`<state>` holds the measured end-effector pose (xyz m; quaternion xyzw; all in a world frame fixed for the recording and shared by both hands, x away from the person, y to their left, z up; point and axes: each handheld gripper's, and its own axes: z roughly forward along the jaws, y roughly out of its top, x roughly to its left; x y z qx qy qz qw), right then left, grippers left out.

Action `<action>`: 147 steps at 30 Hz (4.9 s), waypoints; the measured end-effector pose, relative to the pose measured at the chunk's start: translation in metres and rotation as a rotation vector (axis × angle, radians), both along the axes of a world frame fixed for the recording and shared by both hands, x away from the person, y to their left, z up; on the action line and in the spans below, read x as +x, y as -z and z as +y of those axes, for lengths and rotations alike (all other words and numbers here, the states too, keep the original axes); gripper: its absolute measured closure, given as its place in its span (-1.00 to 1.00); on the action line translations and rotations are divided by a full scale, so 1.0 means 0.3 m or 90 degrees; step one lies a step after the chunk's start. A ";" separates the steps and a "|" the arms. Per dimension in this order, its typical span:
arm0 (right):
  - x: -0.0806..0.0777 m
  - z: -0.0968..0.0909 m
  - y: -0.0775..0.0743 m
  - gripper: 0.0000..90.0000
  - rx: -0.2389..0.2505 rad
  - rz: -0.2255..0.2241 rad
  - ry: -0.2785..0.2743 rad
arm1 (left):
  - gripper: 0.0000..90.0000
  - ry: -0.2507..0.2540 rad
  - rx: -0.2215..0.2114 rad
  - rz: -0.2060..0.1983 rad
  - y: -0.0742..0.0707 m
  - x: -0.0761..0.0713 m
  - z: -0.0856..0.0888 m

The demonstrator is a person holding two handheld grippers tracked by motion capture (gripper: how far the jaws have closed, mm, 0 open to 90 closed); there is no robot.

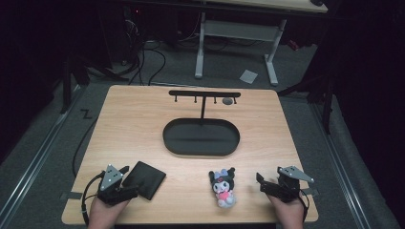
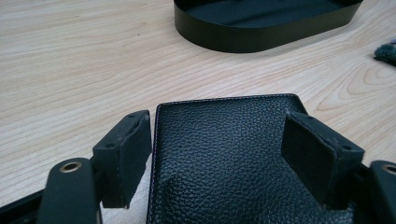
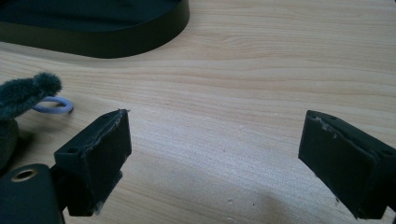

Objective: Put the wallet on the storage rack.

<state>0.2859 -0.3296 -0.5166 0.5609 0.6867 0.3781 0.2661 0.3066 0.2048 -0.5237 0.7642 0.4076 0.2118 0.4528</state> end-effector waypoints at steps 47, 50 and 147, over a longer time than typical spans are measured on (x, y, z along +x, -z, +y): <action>-0.002 0.005 0.012 -0.75 -0.006 0.004 -0.003 | -0.43 0.050 0.011 -0.014 -0.018 -0.036 -0.060; -0.003 0.011 0.013 -0.75 -0.006 0.004 -0.003 | -0.42 0.064 0.018 -0.014 -0.016 -0.041 -0.080; -0.018 0.017 0.020 -0.67 0.011 -0.011 -0.040 | 0.77 0.082 0.106 -0.033 -0.017 -0.066 -0.165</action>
